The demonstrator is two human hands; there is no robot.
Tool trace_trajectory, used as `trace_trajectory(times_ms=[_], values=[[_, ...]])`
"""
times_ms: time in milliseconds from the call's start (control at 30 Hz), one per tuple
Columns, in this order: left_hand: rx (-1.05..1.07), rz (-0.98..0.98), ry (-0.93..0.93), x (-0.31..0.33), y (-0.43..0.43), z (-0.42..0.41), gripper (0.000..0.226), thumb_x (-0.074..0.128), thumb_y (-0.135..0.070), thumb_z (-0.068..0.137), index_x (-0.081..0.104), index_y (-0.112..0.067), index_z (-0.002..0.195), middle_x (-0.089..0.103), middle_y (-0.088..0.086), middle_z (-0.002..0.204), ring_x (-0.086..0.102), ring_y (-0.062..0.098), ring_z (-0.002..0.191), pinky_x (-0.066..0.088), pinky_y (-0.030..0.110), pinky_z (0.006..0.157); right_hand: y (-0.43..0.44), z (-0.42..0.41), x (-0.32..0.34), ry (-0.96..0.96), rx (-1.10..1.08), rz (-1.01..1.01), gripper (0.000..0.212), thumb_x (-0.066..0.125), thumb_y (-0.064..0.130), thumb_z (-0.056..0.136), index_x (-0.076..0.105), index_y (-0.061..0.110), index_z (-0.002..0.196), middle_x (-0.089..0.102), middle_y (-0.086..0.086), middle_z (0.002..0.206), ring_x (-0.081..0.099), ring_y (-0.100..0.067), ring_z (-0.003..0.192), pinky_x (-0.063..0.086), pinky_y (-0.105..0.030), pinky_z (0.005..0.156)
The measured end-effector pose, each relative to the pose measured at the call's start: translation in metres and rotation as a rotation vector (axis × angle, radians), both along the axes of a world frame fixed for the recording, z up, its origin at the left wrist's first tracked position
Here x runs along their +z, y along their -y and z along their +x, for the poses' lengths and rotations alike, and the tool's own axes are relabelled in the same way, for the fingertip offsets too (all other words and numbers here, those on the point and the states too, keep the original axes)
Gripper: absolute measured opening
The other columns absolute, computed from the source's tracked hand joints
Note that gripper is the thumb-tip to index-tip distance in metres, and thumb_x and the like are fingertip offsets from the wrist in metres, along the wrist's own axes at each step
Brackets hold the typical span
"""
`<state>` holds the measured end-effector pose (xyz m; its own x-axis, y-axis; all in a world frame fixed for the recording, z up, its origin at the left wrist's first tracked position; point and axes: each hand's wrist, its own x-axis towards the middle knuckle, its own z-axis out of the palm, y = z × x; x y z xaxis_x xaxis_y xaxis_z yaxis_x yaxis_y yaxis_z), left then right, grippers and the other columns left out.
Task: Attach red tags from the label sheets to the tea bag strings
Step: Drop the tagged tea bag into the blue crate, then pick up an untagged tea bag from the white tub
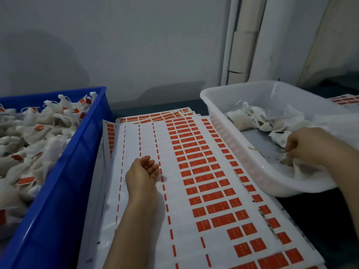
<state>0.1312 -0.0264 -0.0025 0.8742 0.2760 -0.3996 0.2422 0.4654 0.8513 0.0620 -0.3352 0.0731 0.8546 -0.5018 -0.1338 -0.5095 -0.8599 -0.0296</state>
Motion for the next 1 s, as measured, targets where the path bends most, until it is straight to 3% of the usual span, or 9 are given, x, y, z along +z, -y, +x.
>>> trace_trajectory(times_ms=[133, 300, 467, 633, 767, 867, 1000], values=[[0.003, -0.013, 0.004, 0.000, 0.000, 0.001, 0.025, 0.047, -0.026, 0.098, 0.063, -0.014, 0.083, 0.065, 0.005, 0.074, 0.063, 0.014, 0.064, 0.051, 0.020, 0.057, -0.004, 0.001, -0.002, 0.204, 0.030, 0.078, 0.018, 0.058, 0.016, 0.088, 0.054, 0.022, 0.072, 0.059, -0.007, 0.092, 0.047, -0.019, 0.081, 0.029, -0.029, 0.061], [0.016, -0.016, -0.003, -0.001, -0.001, 0.003, 0.026, 0.047, -0.026, 0.098, 0.063, -0.014, 0.081, 0.065, 0.005, 0.072, 0.062, 0.014, 0.061, 0.052, 0.016, 0.049, -0.004, 0.006, -0.006, 0.426, 0.040, 0.215, 0.011, 0.049, 0.021, 0.094, 0.052, 0.019, 0.084, 0.057, -0.007, 0.085, 0.051, -0.021, 0.072, 0.032, -0.032, 0.061], [0.013, -0.009, -0.006, 0.000, -0.001, 0.003, 0.026, 0.046, -0.025, 0.098, 0.063, -0.014, 0.082, 0.064, 0.005, 0.072, 0.062, 0.014, 0.060, 0.051, 0.015, 0.048, -0.013, 0.006, -0.005, 0.474, 0.091, 0.392, 0.015, 0.045, 0.022, 0.095, 0.048, 0.026, 0.081, 0.061, -0.003, 0.077, 0.059, -0.015, 0.067, 0.037, -0.026, 0.053], [-0.009, -0.018, -0.034, 0.000, -0.001, 0.005, 0.023, 0.051, -0.022, 0.096, 0.064, -0.011, 0.080, 0.064, 0.006, 0.067, 0.061, 0.013, 0.051, 0.050, 0.016, 0.044, -0.022, 0.002, -0.001, 0.392, 0.190, 0.394, 0.014, 0.064, 0.025, 0.084, 0.055, 0.035, 0.084, 0.060, 0.010, 0.086, 0.055, -0.008, 0.075, 0.040, -0.024, 0.058], [-0.034, 0.037, -0.038, -0.002, 0.000, 0.007, 0.021, 0.053, -0.022, 0.095, 0.064, -0.012, 0.079, 0.064, 0.004, 0.064, 0.060, 0.014, 0.053, 0.053, 0.017, 0.049, -0.036, -0.001, 0.019, 0.682, 0.210, 0.333, 0.006, 0.063, 0.027, 0.084, 0.062, 0.031, 0.080, 0.063, 0.007, 0.085, 0.054, -0.008, 0.074, 0.036, -0.019, 0.055], [-0.043, 0.161, -0.027, -0.007, 0.004, 0.008, 0.021, 0.052, -0.025, 0.095, 0.064, -0.017, 0.080, 0.066, 0.001, 0.066, 0.061, 0.013, 0.058, 0.053, 0.017, 0.052, -0.065, -0.011, 0.037, 0.971, 0.321, 0.461, 0.008, 0.062, 0.028, 0.083, 0.061, 0.036, 0.082, 0.061, 0.016, 0.086, 0.055, -0.003, 0.081, 0.038, -0.015, 0.063], [-0.067, 0.404, 0.041, -0.012, 0.012, 0.004, 0.020, 0.048, -0.031, 0.097, 0.062, -0.023, 0.084, 0.067, -0.003, 0.074, 0.062, 0.013, 0.067, 0.041, 0.016, 0.053, -0.120, -0.015, 0.053, 1.058, 0.529, 0.637, 0.008, 0.060, 0.035, 0.079, 0.057, 0.042, 0.079, 0.059, 0.030, 0.080, 0.061, 0.004, 0.079, 0.046, -0.006, 0.058]])
